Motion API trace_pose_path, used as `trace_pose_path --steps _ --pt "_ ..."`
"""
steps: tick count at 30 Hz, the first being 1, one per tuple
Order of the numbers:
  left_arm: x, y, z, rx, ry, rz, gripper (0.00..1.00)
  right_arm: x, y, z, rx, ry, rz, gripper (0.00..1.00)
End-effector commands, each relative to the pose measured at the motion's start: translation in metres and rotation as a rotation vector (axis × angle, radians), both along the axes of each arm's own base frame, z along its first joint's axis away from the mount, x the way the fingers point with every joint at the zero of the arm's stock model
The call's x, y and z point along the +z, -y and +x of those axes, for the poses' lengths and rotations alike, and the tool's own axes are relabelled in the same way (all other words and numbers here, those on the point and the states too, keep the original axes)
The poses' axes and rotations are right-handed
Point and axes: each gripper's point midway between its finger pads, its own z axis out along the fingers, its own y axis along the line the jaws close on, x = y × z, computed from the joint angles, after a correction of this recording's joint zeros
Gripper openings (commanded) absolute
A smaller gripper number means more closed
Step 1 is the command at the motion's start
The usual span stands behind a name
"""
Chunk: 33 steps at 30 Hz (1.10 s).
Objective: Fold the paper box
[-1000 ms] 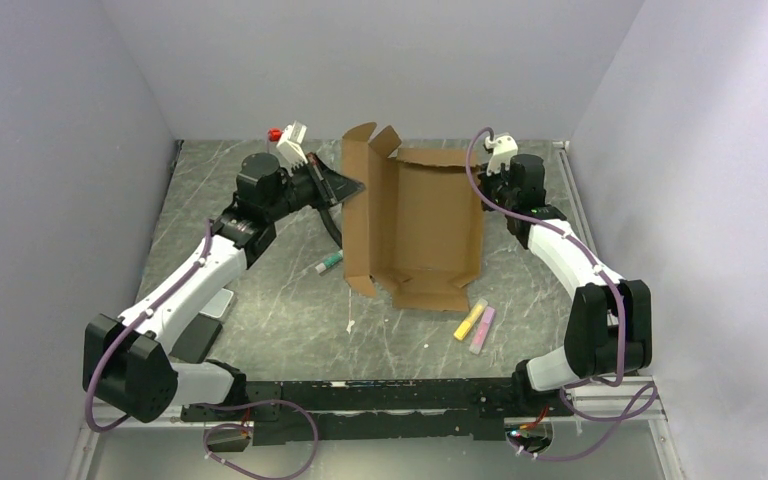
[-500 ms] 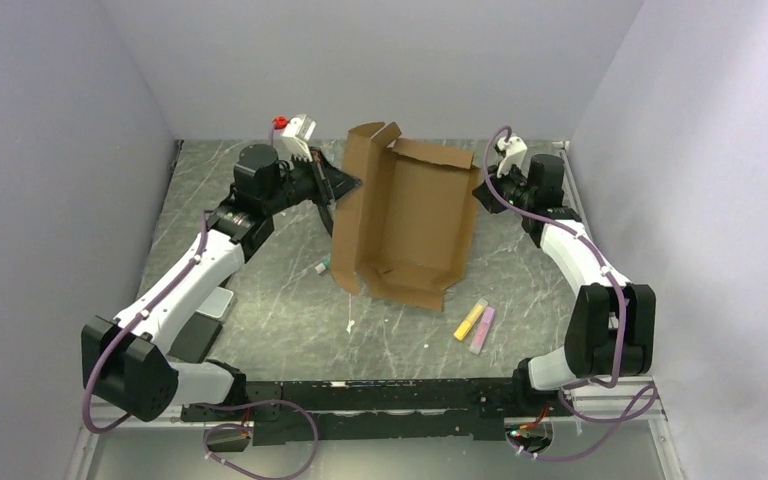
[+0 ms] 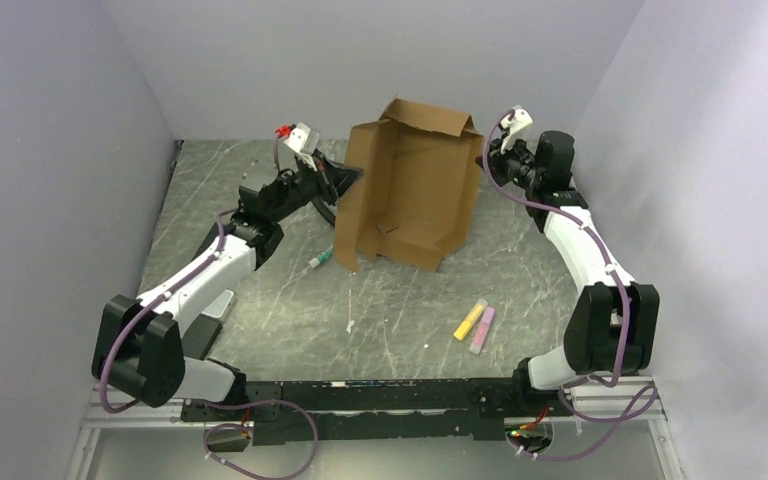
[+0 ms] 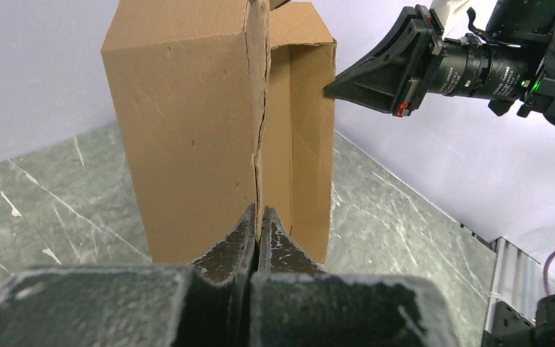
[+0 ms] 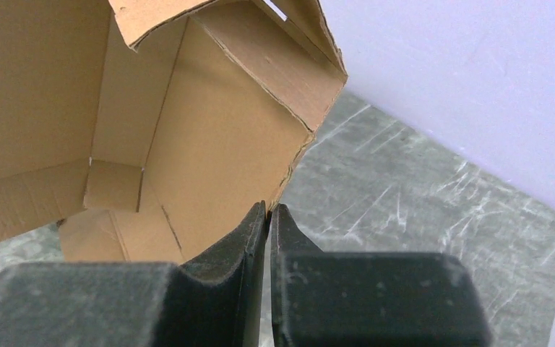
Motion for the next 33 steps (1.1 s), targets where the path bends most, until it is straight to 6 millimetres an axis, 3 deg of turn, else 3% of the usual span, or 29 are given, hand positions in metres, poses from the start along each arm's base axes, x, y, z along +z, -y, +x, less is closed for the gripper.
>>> trace_pose_path --steps 1,6,12,27,33 --pt "0.022 -0.002 0.002 0.007 0.205 -0.057 0.0 0.017 0.002 0.018 0.011 0.131 -0.082 0.08" --pt "-0.014 -0.007 -0.01 0.004 0.241 -0.043 0.0 -0.008 0.006 0.012 0.018 0.137 -0.166 0.1" --pt "-0.048 -0.015 -0.022 0.015 0.304 -0.006 0.0 -0.03 -0.008 -0.019 0.125 0.119 -0.171 0.16" --pt "-0.07 -0.019 -0.041 -0.03 0.333 0.11 0.0 -0.038 -0.018 -0.068 0.31 0.003 -0.168 0.47" --pt "-0.078 -0.022 -0.043 -0.026 0.343 0.15 0.0 -0.032 0.006 -0.083 0.337 0.012 -0.21 0.66"
